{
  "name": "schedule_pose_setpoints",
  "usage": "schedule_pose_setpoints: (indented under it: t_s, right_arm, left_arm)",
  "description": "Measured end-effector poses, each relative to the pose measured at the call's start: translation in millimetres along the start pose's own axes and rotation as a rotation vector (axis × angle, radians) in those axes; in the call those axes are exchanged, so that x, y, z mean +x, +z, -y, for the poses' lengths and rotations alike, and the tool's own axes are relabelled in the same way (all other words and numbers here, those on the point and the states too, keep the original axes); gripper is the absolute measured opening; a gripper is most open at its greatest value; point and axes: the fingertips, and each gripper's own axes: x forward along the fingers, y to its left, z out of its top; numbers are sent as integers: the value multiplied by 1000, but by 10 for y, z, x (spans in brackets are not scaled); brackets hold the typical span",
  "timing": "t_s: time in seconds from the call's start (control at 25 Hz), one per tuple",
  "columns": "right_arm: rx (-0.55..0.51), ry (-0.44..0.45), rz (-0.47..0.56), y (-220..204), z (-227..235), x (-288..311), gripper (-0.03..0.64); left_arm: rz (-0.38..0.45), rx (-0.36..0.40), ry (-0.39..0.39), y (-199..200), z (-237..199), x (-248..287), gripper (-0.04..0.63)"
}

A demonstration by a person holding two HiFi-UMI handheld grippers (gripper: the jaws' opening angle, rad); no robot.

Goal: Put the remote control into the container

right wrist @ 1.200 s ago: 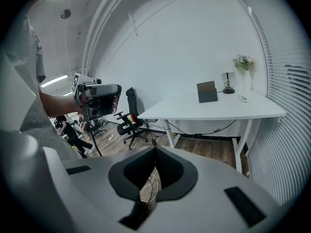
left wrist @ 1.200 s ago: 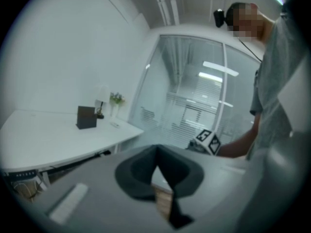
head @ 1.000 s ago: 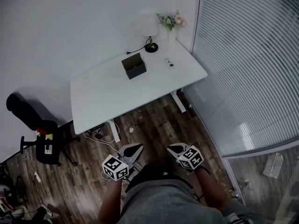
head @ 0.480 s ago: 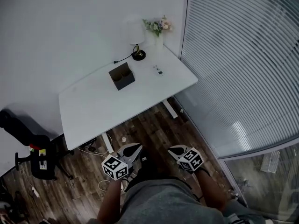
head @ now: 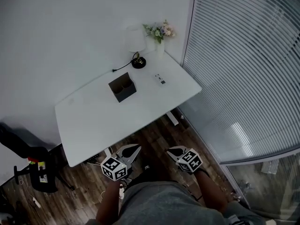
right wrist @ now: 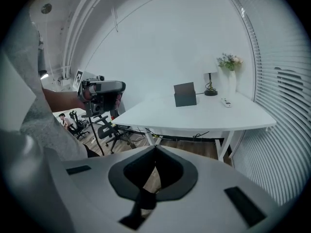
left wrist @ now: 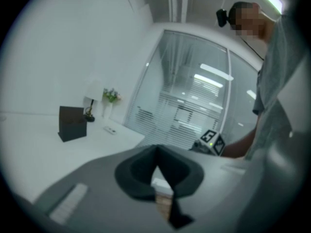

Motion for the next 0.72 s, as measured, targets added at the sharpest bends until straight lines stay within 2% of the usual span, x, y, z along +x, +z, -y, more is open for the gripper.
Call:
schedule_pose_setpoints:
  t_s: [0.36,0.72]
  right_arm:
    - [-1,-17,-44,429,240,488,17]
    - [51,-54,21,897,484,787,17]
  left_arm:
    - [2,-1,-48,234,-659,119,-2]
    - [22,-32,-45,276,-1195,5,-2]
